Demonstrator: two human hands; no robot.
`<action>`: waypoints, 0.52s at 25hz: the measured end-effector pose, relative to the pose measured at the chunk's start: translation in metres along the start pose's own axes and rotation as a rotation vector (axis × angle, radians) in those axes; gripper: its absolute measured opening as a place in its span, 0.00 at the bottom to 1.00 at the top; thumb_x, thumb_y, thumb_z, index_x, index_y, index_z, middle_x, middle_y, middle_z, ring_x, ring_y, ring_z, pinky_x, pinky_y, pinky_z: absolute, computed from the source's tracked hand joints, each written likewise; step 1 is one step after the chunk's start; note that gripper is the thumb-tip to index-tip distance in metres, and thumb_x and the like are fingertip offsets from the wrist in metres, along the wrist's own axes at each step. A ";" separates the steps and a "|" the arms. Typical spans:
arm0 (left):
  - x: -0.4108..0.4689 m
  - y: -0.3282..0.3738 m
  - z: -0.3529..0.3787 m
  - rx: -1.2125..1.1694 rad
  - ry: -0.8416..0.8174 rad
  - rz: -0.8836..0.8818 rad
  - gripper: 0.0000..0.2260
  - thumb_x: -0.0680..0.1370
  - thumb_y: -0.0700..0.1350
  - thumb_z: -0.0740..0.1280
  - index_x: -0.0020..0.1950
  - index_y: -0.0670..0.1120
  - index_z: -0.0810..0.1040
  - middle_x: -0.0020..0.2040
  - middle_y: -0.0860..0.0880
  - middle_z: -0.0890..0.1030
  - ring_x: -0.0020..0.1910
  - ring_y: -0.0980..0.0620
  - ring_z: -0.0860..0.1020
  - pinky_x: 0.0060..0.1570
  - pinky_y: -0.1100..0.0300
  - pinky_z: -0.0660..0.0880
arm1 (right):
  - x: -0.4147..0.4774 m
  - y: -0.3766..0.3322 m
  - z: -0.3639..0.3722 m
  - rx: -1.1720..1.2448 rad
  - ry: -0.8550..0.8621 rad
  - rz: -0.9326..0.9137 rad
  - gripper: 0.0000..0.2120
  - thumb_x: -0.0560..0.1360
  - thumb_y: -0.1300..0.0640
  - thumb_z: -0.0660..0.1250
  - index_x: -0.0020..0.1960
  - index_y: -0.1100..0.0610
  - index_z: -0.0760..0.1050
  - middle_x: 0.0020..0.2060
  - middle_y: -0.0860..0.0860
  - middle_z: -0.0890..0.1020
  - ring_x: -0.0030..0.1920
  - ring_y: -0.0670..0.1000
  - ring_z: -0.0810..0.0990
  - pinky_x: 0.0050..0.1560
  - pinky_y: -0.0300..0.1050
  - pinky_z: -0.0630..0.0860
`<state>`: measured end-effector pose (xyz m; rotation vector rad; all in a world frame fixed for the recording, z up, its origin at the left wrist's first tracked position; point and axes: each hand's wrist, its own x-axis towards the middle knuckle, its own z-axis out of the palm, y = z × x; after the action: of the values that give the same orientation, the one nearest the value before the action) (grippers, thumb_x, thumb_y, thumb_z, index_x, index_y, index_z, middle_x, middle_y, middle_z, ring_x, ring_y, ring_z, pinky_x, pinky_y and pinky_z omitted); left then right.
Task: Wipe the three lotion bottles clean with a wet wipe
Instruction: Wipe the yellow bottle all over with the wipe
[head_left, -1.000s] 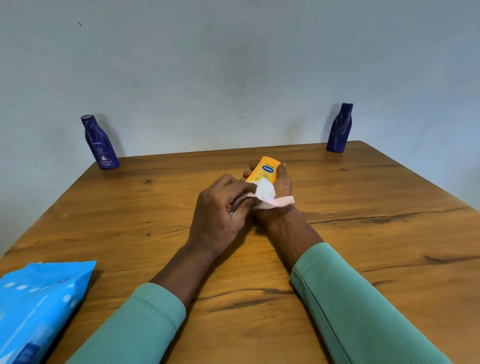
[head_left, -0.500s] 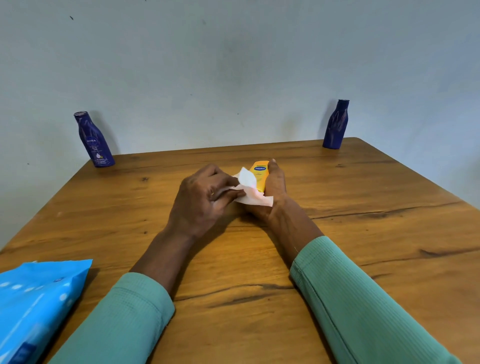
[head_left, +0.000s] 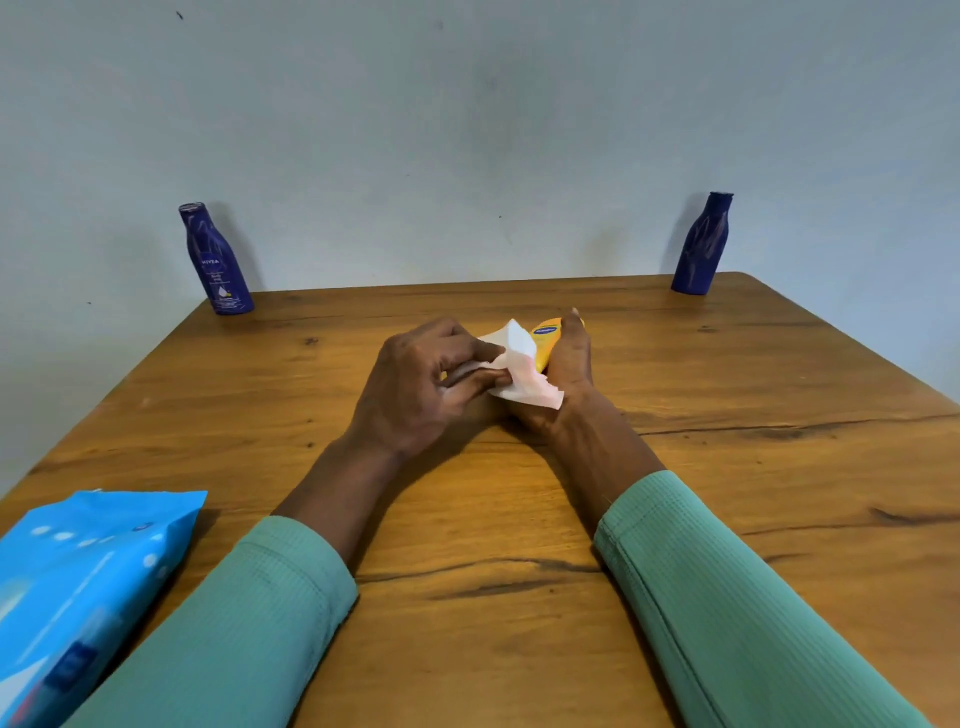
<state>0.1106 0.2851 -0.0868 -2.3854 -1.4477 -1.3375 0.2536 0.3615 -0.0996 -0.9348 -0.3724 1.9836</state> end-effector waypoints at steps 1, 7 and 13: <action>0.000 0.003 0.002 0.022 0.016 0.014 0.11 0.77 0.47 0.76 0.58 0.46 0.87 0.47 0.50 0.82 0.43 0.55 0.79 0.42 0.71 0.70 | -0.009 0.002 -0.001 -0.039 -0.020 -0.010 0.51 0.67 0.23 0.67 0.70 0.66 0.73 0.64 0.65 0.80 0.63 0.64 0.81 0.66 0.61 0.77; -0.002 0.018 0.014 0.149 0.037 0.047 0.14 0.78 0.49 0.75 0.60 0.44 0.83 0.51 0.49 0.80 0.45 0.53 0.79 0.42 0.62 0.74 | -0.024 0.009 -0.007 -0.162 -0.161 -0.193 0.36 0.83 0.32 0.49 0.44 0.63 0.75 0.36 0.59 0.79 0.31 0.54 0.83 0.38 0.44 0.81; 0.001 0.008 0.007 0.200 -0.022 0.063 0.16 0.78 0.45 0.74 0.64 0.46 0.79 0.56 0.50 0.78 0.48 0.56 0.76 0.45 0.64 0.72 | -0.002 0.008 0.004 0.009 -0.118 -0.048 0.42 0.66 0.19 0.66 0.53 0.59 0.75 0.37 0.54 0.70 0.36 0.51 0.71 0.44 0.42 0.71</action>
<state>0.1215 0.2846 -0.0876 -2.3045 -1.4248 -1.0990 0.2468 0.3554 -0.1005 -0.7981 -0.4477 1.9997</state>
